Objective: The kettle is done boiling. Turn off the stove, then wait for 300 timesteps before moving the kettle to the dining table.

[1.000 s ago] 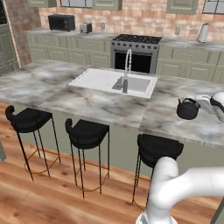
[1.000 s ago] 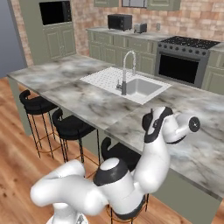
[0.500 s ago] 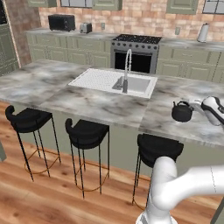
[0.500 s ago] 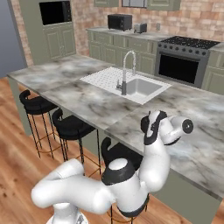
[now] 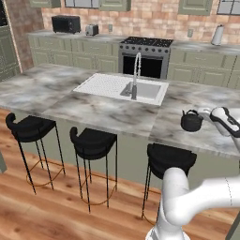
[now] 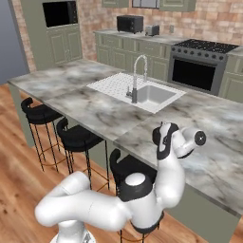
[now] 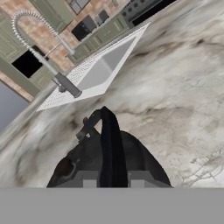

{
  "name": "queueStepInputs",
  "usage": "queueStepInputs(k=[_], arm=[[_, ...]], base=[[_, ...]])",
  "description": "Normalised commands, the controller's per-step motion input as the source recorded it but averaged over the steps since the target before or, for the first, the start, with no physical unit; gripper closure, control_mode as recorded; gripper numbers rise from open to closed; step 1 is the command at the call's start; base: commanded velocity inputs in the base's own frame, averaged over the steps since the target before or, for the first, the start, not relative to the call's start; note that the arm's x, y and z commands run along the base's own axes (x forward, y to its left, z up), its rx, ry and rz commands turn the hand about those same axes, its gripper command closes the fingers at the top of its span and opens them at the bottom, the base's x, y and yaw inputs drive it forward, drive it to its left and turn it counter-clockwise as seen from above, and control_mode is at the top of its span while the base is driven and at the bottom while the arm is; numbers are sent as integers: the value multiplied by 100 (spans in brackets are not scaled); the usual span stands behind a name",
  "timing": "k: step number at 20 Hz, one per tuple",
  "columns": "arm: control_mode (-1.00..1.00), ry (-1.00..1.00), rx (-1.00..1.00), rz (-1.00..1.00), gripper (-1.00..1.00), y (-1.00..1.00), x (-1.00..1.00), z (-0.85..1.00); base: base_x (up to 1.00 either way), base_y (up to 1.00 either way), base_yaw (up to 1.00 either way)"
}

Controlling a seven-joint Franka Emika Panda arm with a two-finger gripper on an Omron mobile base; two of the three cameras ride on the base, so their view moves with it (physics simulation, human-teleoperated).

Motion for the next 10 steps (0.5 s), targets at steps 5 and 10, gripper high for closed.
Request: queueStepInputs(k=[5, 10], arm=[[-100, -2, 0, 0, 100, 0, 16, -16], [-100, -2, 0, 0, 100, 0, 15, -15]], base=[[0, 0, 0], [0, 0, 0]])
